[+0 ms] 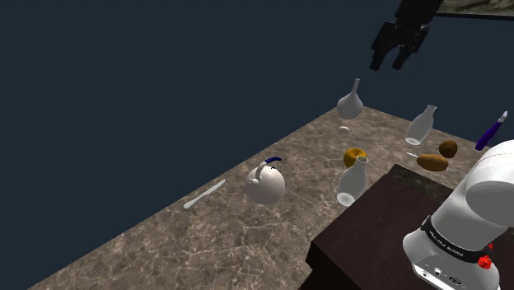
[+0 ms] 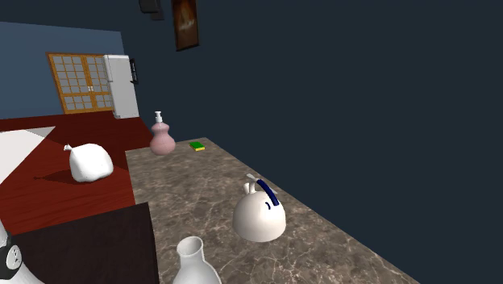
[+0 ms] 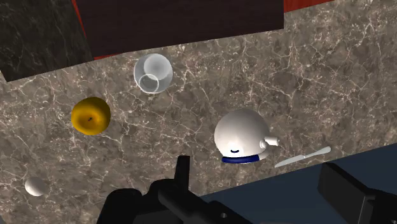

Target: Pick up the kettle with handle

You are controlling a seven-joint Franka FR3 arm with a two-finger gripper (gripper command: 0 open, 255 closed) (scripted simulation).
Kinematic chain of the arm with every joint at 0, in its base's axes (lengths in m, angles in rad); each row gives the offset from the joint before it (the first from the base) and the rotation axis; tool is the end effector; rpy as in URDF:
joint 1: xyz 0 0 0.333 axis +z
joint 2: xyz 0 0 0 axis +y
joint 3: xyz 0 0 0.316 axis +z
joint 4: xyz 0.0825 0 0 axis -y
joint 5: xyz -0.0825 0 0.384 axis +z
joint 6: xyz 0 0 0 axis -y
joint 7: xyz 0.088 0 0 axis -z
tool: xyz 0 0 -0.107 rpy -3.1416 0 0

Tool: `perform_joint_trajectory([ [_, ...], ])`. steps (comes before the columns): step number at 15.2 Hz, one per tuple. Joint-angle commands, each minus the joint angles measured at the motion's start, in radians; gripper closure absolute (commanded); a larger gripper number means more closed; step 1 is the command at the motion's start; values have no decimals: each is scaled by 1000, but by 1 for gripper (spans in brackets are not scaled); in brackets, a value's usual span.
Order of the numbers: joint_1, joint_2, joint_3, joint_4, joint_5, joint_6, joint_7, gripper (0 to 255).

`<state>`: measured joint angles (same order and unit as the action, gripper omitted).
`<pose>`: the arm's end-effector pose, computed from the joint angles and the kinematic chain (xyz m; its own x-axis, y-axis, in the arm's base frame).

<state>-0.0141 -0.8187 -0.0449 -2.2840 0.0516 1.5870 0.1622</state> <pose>0.2988 -0.0179 0.6361 0.9721 -0.2094 0.1056 -0.1988 -0.9747 -0.1024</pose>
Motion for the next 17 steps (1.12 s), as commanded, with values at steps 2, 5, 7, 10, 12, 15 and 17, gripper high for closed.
perform_joint_trajectory([
  [2,-5,0,22,-27,10,29,40,0],
  [5,-20,13,90,-97,42,116,158,0],
  [7,-29,33,137,-134,62,176,237,0],
  [10,-44,78,208,-176,91,268,355,0],
  [12,-55,119,256,-195,106,331,434,0],
  [15,-76,197,329,-209,122,425,555,0],
  [17,-93,258,378,-209,124,487,639,0],
])
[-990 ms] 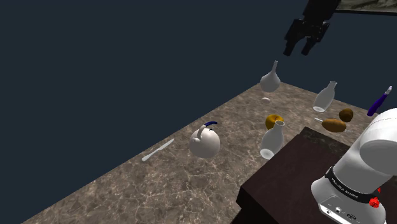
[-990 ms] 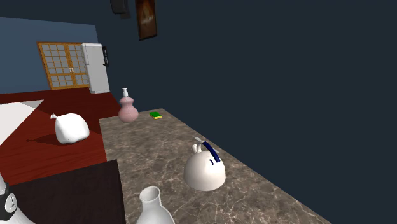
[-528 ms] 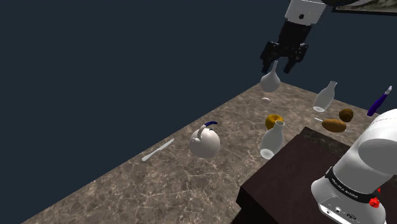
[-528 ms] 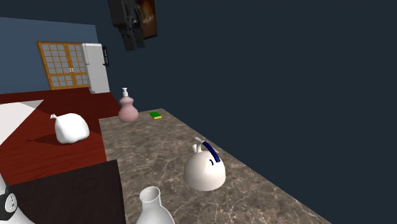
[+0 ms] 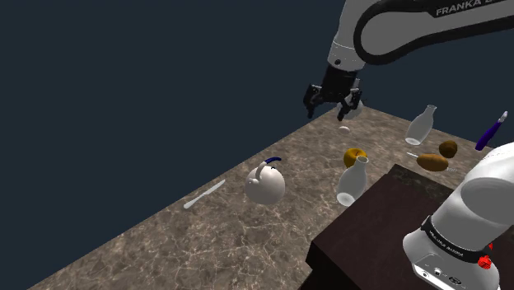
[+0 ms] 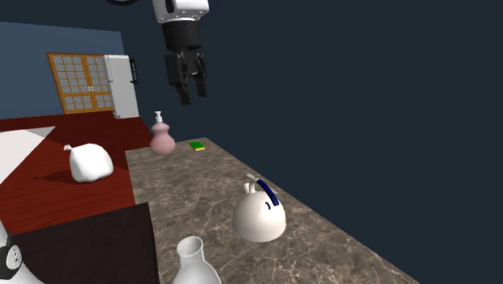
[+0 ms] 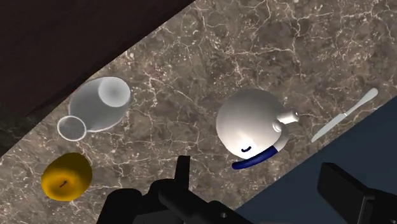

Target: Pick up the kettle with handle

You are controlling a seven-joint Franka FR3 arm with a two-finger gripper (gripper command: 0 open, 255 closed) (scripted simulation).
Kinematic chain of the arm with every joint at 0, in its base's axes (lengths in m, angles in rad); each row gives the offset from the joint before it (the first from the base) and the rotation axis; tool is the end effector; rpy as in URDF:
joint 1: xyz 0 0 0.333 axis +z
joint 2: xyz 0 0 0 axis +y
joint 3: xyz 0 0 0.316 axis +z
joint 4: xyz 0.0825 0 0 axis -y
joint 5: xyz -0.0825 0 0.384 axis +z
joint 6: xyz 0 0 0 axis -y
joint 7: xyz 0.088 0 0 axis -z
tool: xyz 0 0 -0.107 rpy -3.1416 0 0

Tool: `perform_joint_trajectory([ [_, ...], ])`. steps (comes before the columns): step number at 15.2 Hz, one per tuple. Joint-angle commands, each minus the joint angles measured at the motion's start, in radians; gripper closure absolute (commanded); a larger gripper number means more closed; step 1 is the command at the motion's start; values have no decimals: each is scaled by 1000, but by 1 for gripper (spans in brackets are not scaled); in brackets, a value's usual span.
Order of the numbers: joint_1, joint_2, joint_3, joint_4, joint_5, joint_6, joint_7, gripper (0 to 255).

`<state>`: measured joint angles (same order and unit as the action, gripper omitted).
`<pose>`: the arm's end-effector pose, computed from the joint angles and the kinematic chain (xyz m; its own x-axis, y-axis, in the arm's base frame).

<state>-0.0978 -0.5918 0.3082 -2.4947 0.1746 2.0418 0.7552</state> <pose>0.3772 0.0980 0.4886 0.7876 -0.6091 0.0928 -0.6040 -0.7930 -0.0790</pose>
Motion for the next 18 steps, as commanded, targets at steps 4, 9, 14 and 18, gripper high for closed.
perform_joint_trajectory([
  [4,-55,175,121,24,-20,151,224,0],
  [9,-128,388,233,89,-124,278,483,0],
  [14,-170,635,287,196,-333,355,795,0],
  [18,-128,829,245,310,-502,373,1029,0],
])
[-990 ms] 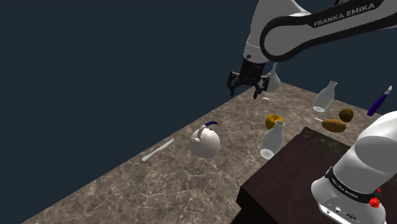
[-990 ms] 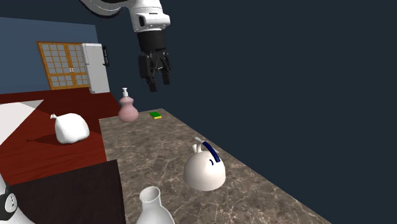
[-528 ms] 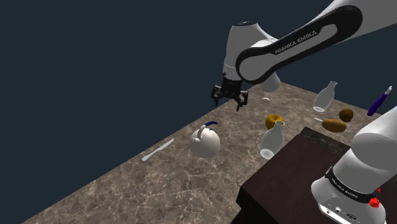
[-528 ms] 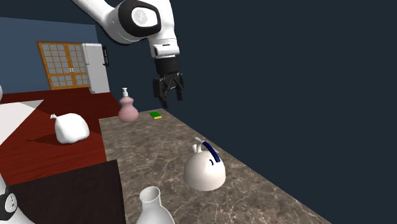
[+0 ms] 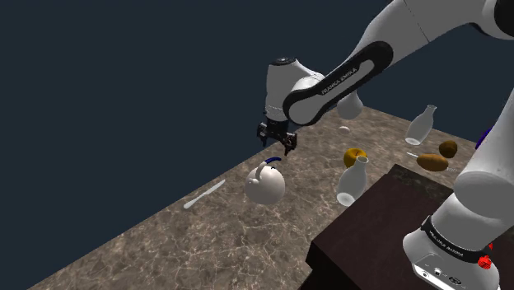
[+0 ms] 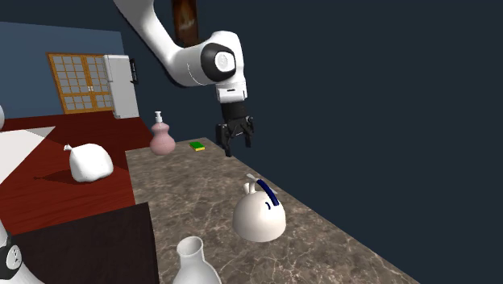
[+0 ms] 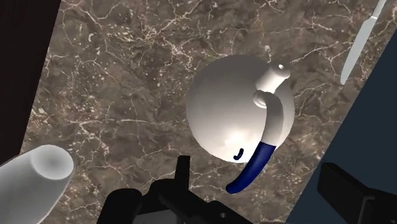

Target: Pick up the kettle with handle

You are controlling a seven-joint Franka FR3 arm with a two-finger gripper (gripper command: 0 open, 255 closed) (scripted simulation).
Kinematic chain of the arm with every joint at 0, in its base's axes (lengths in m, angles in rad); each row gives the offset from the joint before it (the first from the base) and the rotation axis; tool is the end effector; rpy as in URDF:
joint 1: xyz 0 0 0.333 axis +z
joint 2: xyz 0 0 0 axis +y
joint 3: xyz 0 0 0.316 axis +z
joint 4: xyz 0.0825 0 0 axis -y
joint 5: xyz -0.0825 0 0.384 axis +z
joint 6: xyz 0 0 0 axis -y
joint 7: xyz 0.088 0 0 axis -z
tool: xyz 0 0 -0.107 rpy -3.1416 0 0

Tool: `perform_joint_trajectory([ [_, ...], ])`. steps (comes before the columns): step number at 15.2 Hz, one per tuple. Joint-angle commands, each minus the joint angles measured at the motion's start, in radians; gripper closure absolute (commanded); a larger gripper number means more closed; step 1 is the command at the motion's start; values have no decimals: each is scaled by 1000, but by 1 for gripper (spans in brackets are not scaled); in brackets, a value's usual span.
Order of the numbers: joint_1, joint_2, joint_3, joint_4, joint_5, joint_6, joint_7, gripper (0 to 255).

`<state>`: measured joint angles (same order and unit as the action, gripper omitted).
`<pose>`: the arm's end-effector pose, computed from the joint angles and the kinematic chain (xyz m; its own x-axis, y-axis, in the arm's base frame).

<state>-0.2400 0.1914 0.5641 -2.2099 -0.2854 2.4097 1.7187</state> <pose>0.5236 0.1718 0.3096 0.3620 -0.9278 0.0906 -0.9286 -0.3674 -0.0517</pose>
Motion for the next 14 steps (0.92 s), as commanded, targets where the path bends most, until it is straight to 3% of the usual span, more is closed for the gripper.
perform_joint_trajectory([
  [1,32,91,-30,57,-74,6,115,0],
  [7,136,338,-146,265,-185,-2,339,0],
  [14,162,408,-180,281,-225,47,374,0],
])
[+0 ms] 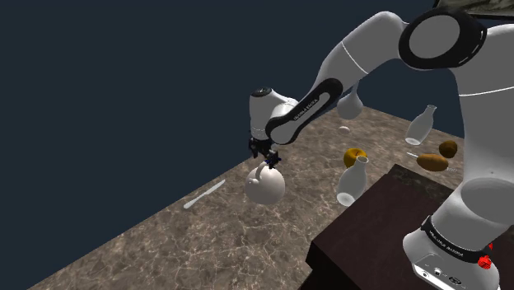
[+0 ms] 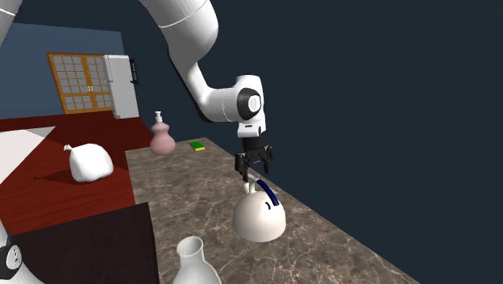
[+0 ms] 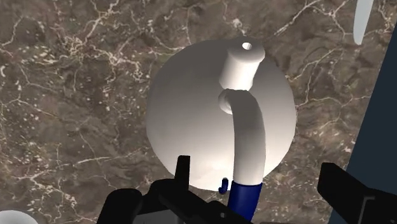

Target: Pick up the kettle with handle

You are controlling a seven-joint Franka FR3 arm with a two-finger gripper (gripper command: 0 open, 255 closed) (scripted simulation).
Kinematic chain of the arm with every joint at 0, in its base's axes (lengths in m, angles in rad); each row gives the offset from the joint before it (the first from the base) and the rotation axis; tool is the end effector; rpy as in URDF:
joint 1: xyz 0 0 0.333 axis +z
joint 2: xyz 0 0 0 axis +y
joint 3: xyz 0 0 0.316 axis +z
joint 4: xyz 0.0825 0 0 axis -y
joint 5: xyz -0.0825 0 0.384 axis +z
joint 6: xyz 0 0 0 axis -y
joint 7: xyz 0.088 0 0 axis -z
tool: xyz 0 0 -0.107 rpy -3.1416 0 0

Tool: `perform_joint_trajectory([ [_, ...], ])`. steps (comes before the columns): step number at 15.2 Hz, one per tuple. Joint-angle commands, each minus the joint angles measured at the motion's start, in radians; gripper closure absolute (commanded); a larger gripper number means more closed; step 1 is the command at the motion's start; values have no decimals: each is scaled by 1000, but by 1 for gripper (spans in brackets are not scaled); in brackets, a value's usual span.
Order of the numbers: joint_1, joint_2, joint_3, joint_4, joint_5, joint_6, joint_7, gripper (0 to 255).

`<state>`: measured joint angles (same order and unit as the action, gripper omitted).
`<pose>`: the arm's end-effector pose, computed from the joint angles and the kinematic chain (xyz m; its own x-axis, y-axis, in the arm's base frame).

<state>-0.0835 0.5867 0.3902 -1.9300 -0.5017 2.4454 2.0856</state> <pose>0.5950 0.1789 0.1993 0.1200 -0.9880 0.0972 -0.9915 -0.1243 -0.0389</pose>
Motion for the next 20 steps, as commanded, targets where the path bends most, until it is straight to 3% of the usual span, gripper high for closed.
perform_joint_trajectory([
  [1,11,29,-14,5,-18,23,15,0],
  [3,11,29,-14,5,-18,24,15,0],
  [4,10,29,-15,5,-18,23,14,255],
  [13,11,29,-14,5,-18,23,15,255],
  [20,-14,-43,21,-6,27,-34,-20,255],
])
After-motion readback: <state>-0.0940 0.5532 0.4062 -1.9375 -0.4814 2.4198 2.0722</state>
